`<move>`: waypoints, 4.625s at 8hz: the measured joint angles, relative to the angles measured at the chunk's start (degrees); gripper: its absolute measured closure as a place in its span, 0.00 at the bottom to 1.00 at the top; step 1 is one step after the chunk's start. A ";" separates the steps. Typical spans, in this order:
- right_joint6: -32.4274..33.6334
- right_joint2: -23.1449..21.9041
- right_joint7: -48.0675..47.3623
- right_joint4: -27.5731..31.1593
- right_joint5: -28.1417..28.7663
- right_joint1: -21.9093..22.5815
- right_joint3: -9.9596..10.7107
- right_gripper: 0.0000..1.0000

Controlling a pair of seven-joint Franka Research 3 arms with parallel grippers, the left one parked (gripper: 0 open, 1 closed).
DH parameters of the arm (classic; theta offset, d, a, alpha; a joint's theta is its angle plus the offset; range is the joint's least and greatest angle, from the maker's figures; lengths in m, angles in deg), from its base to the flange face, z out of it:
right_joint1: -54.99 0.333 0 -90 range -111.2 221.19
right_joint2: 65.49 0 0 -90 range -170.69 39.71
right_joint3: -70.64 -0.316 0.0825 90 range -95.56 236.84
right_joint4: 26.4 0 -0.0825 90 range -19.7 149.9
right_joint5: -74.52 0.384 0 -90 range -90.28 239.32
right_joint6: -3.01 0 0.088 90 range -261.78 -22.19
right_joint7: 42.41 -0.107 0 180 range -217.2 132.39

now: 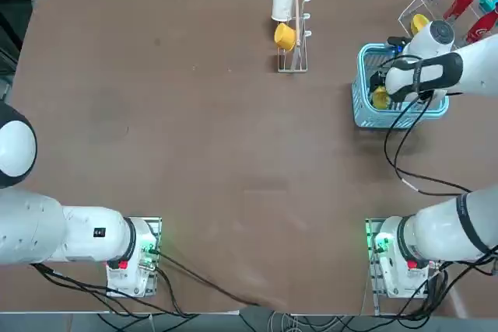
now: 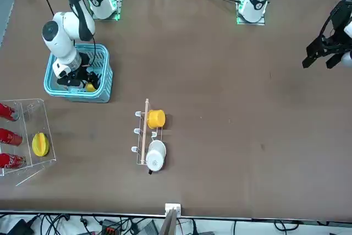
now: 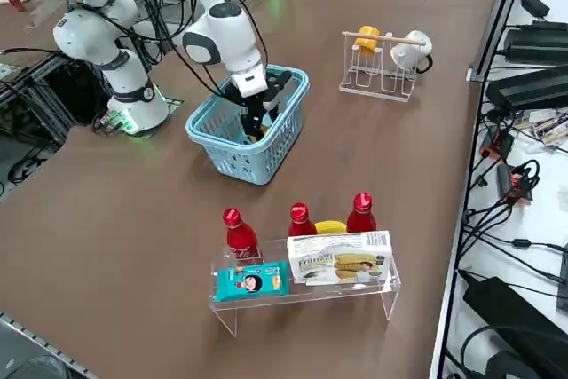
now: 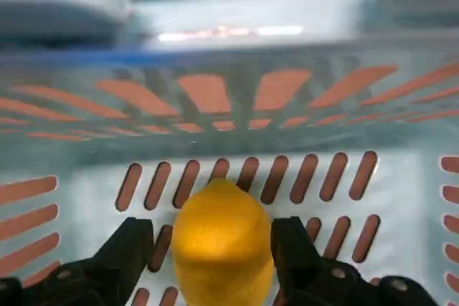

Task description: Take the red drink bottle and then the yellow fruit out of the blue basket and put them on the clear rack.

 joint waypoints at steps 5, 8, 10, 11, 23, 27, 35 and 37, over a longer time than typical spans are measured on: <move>-2.48 3.25 0.00 0.00 0.00 -0.03 0.10 0.01; -2.60 3.45 0.00 -0.01 0.00 -0.04 0.13 0.14; -1.92 3.14 0.00 -0.18 0.00 -0.03 0.15 0.15; 0.32 2.46 0.00 -0.76 0.00 -0.04 0.19 0.15; 62.40 -1.20 8.57 -46.98 -18.64 -1.43 0.52 0.15; 50.47 7.99 24.06 -49.46 -22.36 -5.94 0.73 0.15; 21.94 19.50 39.86 -41.76 -32.77 -16.37 0.84 0.15; 18.07 21.78 39.90 -41.35 -35.36 -17.24 0.83 0.15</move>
